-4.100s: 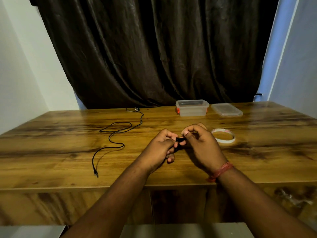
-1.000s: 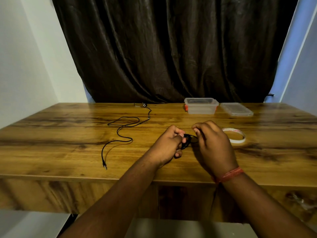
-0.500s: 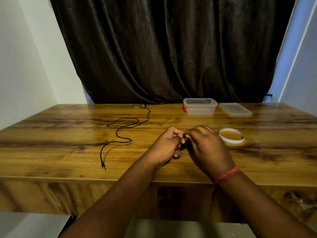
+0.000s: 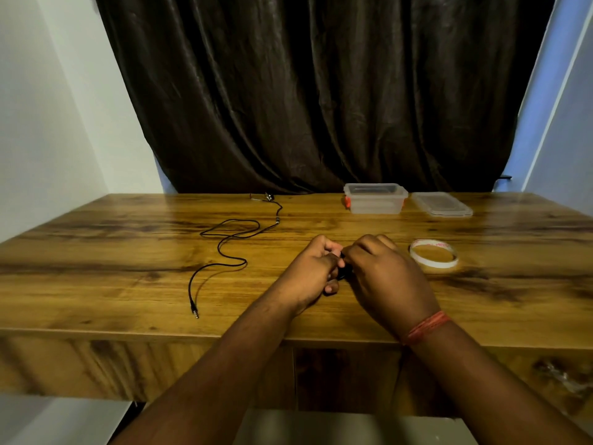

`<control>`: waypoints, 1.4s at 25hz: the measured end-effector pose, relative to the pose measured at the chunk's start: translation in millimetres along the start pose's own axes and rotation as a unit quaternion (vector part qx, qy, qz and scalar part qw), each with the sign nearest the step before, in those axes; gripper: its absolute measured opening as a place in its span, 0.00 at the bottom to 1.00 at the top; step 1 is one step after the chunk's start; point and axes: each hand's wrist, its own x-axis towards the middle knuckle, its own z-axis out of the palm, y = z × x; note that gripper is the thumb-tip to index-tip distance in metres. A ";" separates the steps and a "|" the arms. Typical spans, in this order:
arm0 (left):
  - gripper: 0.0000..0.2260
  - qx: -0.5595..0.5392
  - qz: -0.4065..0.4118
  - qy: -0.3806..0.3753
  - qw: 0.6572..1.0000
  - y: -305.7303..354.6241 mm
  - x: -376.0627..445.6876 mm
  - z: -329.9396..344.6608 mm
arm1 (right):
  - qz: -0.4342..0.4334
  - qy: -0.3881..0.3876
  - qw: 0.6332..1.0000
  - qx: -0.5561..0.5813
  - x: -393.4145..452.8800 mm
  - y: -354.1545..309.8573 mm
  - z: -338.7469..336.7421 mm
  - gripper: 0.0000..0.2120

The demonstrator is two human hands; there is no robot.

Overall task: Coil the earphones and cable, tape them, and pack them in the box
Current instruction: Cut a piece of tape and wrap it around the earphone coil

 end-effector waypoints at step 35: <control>0.09 -0.180 -0.007 -0.075 0.981 9.9 -2.8 -8.6 | 0.065 0.018 0.928 0.367 1.9 1.6 -0.6 0.10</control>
